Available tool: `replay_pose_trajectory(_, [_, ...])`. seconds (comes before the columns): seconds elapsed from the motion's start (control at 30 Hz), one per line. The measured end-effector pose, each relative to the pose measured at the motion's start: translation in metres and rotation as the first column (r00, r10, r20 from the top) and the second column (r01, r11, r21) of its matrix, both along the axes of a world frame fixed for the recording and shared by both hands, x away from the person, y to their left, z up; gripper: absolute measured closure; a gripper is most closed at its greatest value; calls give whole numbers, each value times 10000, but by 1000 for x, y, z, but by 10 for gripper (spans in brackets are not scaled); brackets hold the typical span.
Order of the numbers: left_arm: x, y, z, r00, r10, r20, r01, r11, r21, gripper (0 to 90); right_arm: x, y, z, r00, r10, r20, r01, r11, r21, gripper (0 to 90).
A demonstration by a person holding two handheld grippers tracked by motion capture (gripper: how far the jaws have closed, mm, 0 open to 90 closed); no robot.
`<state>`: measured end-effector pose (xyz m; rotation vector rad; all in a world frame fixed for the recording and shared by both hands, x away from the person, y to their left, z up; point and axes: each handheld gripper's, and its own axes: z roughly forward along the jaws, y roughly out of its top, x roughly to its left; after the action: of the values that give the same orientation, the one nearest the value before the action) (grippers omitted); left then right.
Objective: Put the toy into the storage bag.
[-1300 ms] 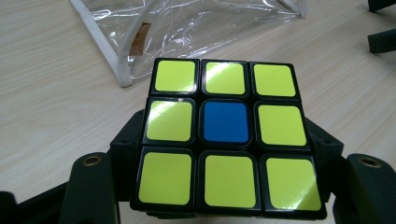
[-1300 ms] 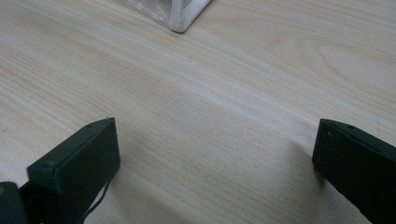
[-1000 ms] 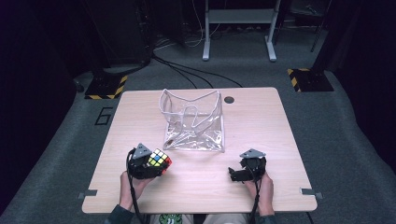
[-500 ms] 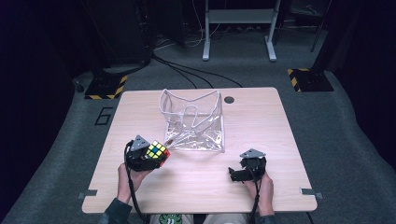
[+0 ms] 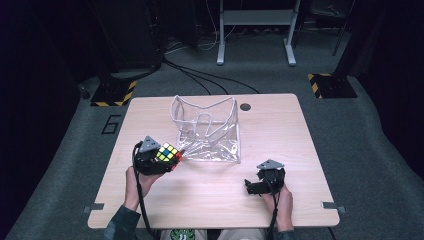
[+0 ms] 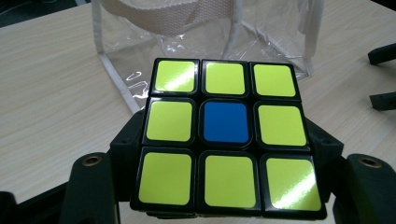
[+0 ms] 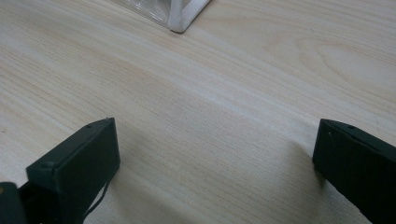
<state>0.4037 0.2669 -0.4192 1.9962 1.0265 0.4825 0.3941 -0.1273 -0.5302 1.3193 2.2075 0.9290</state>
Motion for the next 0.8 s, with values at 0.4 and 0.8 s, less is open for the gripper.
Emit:
replay_pose_trajectory(0.4, [9, 4, 23, 9994, 36, 337, -35, 10000, -32, 341, 0, 0, 0, 10000, -40, -54, 40, 10000, 30, 0])
replay_pose_trajectory(0.8, [18, 2, 45, 9986, -83, 529, 76, 9999, 140, 341, 0, 0, 0, 10000, -32, -38, 32, 10000, 20, 0])
